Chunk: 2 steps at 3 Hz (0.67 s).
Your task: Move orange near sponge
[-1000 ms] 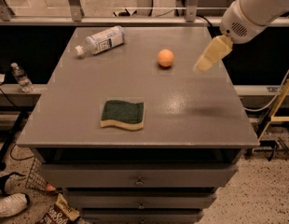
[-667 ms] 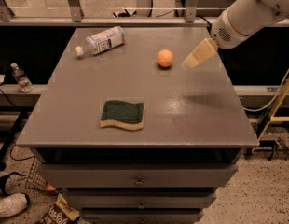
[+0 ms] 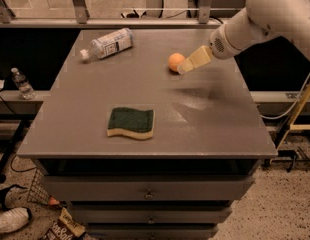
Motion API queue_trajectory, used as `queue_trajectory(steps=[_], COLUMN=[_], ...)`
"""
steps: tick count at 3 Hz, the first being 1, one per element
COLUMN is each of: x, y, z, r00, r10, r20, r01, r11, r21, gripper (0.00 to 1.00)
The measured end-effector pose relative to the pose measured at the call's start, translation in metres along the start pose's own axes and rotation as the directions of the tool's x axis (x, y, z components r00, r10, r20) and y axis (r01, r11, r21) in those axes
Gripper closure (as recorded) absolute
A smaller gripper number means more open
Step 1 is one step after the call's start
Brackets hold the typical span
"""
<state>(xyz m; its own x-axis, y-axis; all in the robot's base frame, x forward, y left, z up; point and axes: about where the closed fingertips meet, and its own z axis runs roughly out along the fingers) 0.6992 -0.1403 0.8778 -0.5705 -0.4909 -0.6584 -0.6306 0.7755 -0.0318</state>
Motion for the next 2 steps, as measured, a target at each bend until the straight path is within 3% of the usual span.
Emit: queue_trajectory(steps=[2], x=[-0.025], y=[0.023], z=[0.043], r00=[0.996], r10=[-0.081], r20=[-0.036], r01=[0.079], r11=[0.9957], r21=[-0.049], gripper=[0.0])
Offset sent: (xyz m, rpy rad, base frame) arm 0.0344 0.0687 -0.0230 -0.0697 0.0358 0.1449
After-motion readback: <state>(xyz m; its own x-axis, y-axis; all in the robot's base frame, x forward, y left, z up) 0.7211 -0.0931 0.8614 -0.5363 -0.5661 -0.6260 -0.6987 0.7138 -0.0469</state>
